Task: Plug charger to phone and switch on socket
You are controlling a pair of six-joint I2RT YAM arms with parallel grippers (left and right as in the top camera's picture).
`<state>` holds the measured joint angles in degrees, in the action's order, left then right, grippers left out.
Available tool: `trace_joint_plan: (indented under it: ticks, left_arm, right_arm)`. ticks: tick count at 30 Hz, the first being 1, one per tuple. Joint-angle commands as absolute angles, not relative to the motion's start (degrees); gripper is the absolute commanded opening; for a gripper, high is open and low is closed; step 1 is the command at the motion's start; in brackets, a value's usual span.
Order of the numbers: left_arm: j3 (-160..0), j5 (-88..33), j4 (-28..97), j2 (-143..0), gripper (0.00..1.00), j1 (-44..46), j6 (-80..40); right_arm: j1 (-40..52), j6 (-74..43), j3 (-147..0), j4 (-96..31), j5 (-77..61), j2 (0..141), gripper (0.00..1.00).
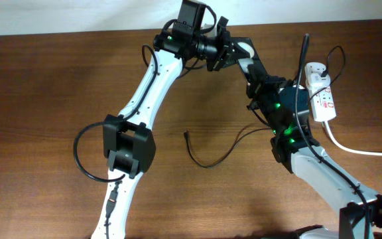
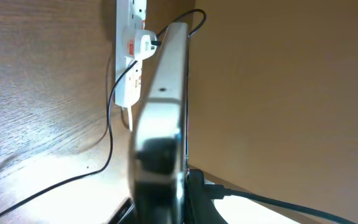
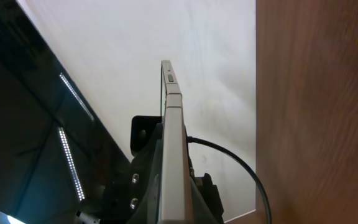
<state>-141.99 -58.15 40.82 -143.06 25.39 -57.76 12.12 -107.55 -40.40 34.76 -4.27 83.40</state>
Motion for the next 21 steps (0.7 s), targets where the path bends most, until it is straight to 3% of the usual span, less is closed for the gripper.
trace_joint_plan:
  ticks: [1, 3, 6, 8, 9, 10, 13, 16, 21]
  left_arm:
    - [-143.20, -58.00, 40.51, -143.02, 0.05, 25.87, -58.74]
    - [-143.20, -57.98, 40.51, -143.02, 0.00, 25.82, -59.88]
    - [-143.20, -57.54, 40.51, -143.02, 0.00, 25.82, -60.84]
    - [-143.20, -57.52, 40.51, -143.02, 0.00, 25.76, -60.86]
    - [-143.20, -57.45, 40.51, -143.02, 0.00, 25.61, -60.84]
    - [-143.20, -57.39, 40.51, -143.02, 0.00, 25.12, -60.80]
    - [-143.20, -57.65, 40.64, -143.02, 0.00, 22.50, -56.95]
    - [-143.20, -59.37, 43.75, -143.02, 0.00, 17.45, -48.90]
    - [-143.20, -62.35, 54.02, -143.02, 0.00, 7.33, -37.54]
  right_arm:
    - [12.86, -105.95, -42.11, 35.31, -4.45, 83.74, 0.09]
    - [12.86, -105.95, -42.11, 35.31, -4.45, 83.74, 0.15]
    - [12.86, -105.95, -42.11, 35.31, -4.45, 83.74, 0.43]
    - [12.86, -105.95, -42.11, 35.31, -4.45, 83.74, 0.54]
    - [12.86, -105.95, -42.11, 35.31, -4.49, 83.74, 0.66]
    - [12.84, -105.95, -42.09, 35.31, -4.93, 83.74, 0.99]
    - [12.84, -103.02, -42.09, 35.27, -6.98, 83.74, 0.99]
    - [12.80, -92.33, -42.09, 33.08, -12.05, 83.74, 0.99]
    - [12.80, -77.80, -42.09, 15.73, -16.56, 83.74, 0.99]
